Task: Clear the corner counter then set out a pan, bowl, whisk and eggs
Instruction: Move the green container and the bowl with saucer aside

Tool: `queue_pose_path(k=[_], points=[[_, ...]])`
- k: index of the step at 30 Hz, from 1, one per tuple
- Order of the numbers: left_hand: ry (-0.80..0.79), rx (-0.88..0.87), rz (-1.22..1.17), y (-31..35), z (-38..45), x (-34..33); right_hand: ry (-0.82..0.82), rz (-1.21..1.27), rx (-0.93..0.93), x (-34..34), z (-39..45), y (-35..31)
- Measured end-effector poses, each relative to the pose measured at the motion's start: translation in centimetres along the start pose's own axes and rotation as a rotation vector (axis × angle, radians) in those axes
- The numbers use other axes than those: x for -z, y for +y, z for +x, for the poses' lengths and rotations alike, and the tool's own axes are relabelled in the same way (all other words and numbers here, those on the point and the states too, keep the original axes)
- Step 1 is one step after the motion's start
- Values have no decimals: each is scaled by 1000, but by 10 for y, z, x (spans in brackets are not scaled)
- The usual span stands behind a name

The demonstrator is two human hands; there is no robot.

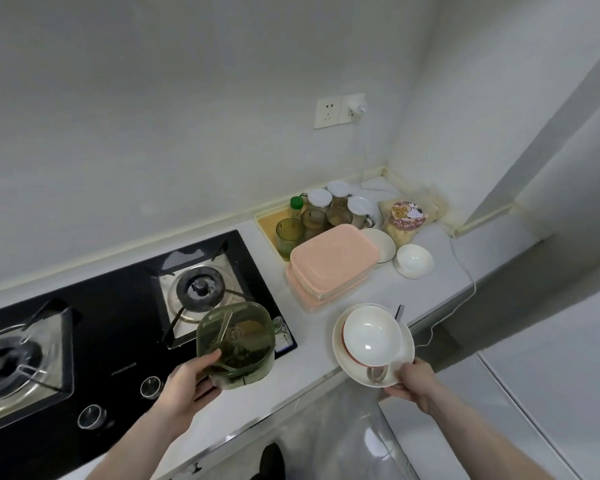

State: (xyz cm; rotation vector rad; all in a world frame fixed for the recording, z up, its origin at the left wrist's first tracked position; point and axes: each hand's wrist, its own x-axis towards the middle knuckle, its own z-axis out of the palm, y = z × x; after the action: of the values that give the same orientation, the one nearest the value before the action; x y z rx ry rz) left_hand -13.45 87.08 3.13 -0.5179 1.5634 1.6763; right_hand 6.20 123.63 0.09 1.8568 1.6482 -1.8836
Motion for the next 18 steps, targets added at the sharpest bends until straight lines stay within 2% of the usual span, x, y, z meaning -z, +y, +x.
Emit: queue_pose_path(k=[6, 11, 18], points=[[25, 17, 3, -8, 20, -27, 17, 44, -86, 19, 44, -24], [104, 61, -3, -27, 38, -39, -1, 37, -151, 37, 82, -42], [194, 92, -74, -55, 40, -72, -36, -4, -158, 50, 119, -74]])
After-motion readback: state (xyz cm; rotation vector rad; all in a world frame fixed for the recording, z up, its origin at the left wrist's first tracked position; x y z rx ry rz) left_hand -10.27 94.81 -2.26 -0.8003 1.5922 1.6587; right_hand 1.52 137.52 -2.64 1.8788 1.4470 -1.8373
